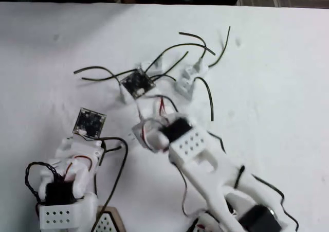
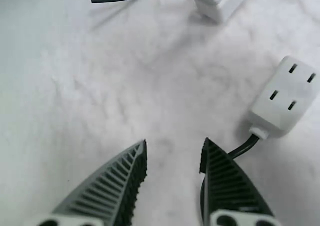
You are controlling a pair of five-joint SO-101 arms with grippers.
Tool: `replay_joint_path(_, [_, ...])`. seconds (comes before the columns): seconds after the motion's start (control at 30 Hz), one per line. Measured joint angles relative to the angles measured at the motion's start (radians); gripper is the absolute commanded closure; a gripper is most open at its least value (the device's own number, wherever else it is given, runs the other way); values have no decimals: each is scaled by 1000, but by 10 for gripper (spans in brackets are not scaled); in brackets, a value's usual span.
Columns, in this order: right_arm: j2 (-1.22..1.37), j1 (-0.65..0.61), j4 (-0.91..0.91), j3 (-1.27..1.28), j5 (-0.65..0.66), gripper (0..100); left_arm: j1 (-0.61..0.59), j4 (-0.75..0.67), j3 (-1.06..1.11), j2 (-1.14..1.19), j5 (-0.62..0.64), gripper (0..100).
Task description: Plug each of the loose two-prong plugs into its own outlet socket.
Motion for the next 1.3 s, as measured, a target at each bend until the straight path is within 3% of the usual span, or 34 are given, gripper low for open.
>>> replay_joint_path(0.2, [-114, 0, -302, 222, -71, 981, 0, 0, 0, 0, 0, 815])
replay_joint_path(0.5, [-118, -12, -852, 534, -66, 981, 0, 0, 0, 0, 0, 815])
replay_joint_path(0.97, [193, -12, -1175, 532, 9, 981, 0, 0, 0, 0, 0, 815])
replay_joint_path(1.3, [209, -3, -1177, 532, 38, 981, 0, 0, 0, 0, 0, 815])
